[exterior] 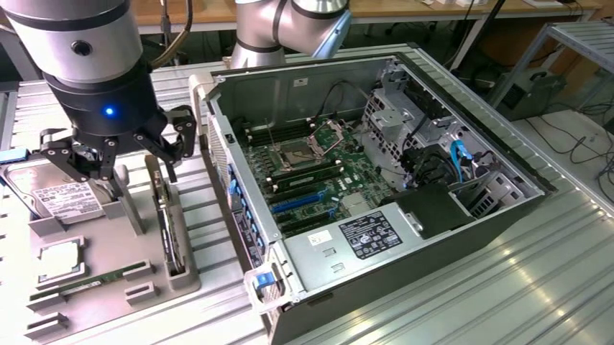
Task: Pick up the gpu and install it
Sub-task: 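Pick up the gpu and move the gpu toward the slot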
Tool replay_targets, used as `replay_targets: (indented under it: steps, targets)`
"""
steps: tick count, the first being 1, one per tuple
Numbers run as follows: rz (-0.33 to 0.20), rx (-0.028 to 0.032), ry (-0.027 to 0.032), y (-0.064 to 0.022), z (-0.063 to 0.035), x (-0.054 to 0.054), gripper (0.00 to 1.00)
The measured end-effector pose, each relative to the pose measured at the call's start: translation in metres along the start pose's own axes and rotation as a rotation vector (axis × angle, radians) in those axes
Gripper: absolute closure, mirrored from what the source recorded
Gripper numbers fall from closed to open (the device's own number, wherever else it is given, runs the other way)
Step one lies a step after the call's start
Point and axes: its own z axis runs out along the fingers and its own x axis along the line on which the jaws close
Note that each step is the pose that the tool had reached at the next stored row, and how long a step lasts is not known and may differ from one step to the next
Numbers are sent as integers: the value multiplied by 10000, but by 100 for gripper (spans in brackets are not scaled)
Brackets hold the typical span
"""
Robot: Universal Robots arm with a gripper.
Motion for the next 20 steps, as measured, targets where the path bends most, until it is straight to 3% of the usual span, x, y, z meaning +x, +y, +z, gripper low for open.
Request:
replay_targets:
  steps: [16,20]
  targets:
    - [-182,-2,17,-39,258,5,34]
    - [-192,398,46,-49,280,6,34]
